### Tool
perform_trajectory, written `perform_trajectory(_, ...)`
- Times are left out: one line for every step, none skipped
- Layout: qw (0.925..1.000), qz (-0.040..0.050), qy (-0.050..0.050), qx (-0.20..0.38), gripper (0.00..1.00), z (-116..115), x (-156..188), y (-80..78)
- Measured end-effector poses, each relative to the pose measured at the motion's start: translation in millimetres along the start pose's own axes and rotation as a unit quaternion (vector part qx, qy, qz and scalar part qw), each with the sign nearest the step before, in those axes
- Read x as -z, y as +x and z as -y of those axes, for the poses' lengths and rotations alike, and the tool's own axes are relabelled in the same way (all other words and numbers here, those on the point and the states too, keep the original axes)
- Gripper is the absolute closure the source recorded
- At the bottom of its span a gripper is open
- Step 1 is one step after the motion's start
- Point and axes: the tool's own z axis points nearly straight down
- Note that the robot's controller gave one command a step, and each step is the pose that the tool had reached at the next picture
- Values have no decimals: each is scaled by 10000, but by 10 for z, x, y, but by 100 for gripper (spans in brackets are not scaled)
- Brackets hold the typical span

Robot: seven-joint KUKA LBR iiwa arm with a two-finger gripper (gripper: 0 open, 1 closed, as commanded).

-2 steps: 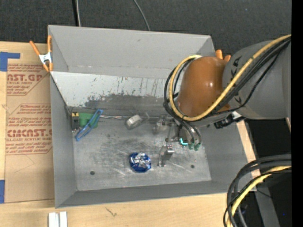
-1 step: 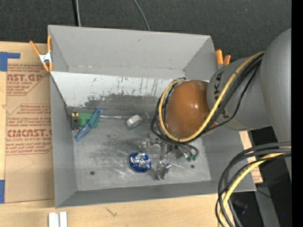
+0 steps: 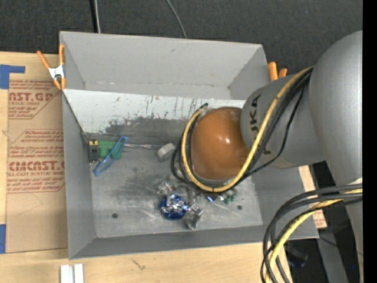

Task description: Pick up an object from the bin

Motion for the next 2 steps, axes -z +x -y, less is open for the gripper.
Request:
perform_trajectory(10000, 19, 2, -7, 100, 4, 8, -8)
perform_trajectory(9999, 3, 0, 145, 100, 127, 1480, -127)
